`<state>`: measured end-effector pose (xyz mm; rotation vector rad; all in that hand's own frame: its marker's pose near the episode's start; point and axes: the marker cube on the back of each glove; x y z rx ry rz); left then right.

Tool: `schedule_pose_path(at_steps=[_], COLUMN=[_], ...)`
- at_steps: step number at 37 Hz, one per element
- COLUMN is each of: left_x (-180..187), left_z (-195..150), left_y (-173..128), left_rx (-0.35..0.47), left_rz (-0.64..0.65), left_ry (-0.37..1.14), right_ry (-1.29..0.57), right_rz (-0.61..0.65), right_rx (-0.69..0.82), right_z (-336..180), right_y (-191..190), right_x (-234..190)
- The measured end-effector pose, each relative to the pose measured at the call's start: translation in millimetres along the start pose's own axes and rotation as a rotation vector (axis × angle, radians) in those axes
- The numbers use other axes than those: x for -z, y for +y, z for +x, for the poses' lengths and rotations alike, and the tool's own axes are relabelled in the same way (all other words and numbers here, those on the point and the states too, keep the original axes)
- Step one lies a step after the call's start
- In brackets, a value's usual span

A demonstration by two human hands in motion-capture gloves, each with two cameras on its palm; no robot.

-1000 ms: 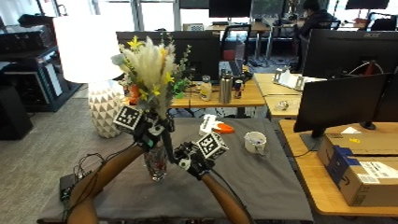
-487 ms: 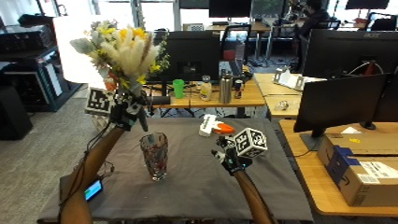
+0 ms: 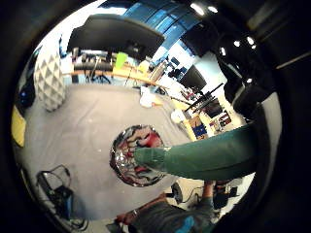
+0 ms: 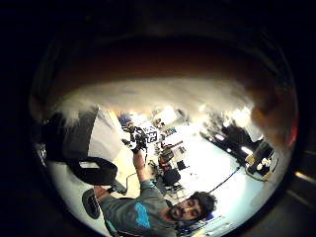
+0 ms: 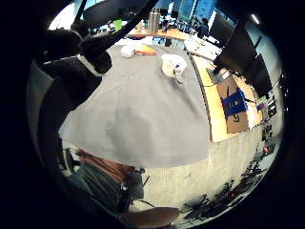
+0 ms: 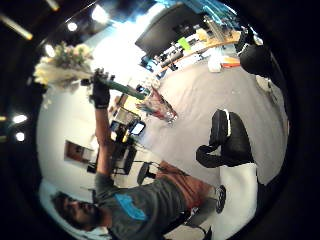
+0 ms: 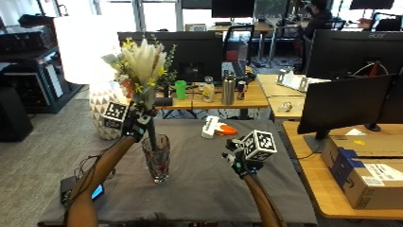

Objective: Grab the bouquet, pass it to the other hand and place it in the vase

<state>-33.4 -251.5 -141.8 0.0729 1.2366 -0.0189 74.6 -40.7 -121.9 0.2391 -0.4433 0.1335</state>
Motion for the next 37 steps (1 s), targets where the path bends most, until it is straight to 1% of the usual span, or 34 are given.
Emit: schedule_pose_path(at_steps=[1,2,6,9,12,15,17,21,25,28,33,37], left_x=[-2.0,-3.6,-5.8,-5.7,-3.4,11.5,28.3,60.7,83.2,91.7,100.5,102.1], left_z=[-11.6,-18.7,-42.5,-65.1,-71.1,-74.6,-79.3,-81.5,-69.0,-57.7,-49.6,-43.0], left_y=[0.7,1.6,4.7,13.0,31.5,54.0,65.5,78.1,93.3,102.9,111.7,116.4], left_rx=[0.077,0.116,0.187,0.267,0.365,0.416,0.414,0.375,0.358,0.356,0.31,0.312], left_rz=[-0.005,-0.011,-0.045,-0.092,-0.141,-0.162,-0.146,-0.084,-0.039,-0.021,-0.011,-0.006], left_ry=[0.01,0.021,0.033,0.001,-0.049,-0.11,-0.126,-0.098,-0.088,-0.08,-0.053,-0.05], right_ry=[-0.001,-0.001,0.004,0.006,0.003,0.003,0.003,-0.003,-0.003,-0.001,-0.005,-0.004], right_rz=[-0.003,-0.005,0.0,0.007,0.012,0.012,0.014,0.019,0.013,0.009,0.013,0.019], right_rx=[-0.002,-0.003,0.002,0.004,-0.004,-0.008,-0.01,-0.009,0.004,0.015,0.043,0.056], right_z=[1.0,1.8,4.5,6.2,6.5,8.8,9.2,4.4,-2.2,-7.6,-16.8,-18.1], right_y=[-0.3,-0.5,-0.9,-0.2,1.6,2.2,2.3,1.6,-1.7,-3.9,-7.7,-11.1], right_x=[-0.9,-1.4,-0.9,0.9,3.1,3.1,3.7,5.1,1.6,-0.8,-2.7,-5.7])
